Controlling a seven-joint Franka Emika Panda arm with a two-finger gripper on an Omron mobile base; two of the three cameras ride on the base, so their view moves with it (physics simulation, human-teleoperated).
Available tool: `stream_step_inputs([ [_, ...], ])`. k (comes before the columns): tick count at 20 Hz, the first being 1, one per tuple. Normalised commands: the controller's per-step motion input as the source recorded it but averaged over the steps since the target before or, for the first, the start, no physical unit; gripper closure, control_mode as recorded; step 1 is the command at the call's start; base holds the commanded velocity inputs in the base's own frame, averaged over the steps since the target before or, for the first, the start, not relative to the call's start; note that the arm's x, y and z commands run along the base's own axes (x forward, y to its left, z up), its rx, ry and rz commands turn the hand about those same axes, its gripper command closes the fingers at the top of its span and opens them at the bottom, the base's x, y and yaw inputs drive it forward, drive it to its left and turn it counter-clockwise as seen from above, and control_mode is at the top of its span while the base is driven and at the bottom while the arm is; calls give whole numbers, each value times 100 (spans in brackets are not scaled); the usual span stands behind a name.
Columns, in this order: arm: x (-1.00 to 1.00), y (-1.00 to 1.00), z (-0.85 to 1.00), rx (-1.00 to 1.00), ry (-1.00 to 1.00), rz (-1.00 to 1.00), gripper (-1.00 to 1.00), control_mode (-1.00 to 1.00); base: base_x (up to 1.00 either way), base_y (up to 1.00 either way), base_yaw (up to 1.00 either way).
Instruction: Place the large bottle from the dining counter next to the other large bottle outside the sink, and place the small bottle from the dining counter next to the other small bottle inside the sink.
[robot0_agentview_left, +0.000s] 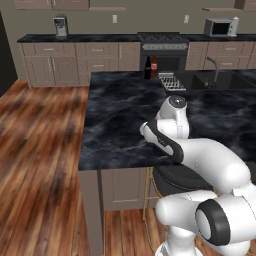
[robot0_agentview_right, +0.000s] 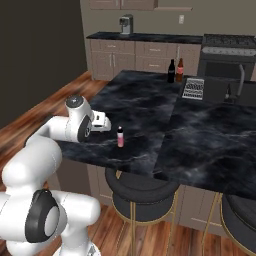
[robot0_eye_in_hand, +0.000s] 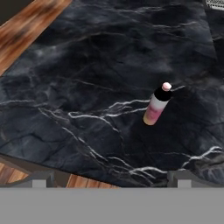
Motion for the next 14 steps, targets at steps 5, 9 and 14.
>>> stream_step_inputs([
  [5,0,0,0,0,0,0,-100,100,0,0,0],
  [9,0,0,0,0,0,0,-100,100,7,0,0],
  [14,14,0,-3,2,0,0,-100,-100,0,0,0],
])
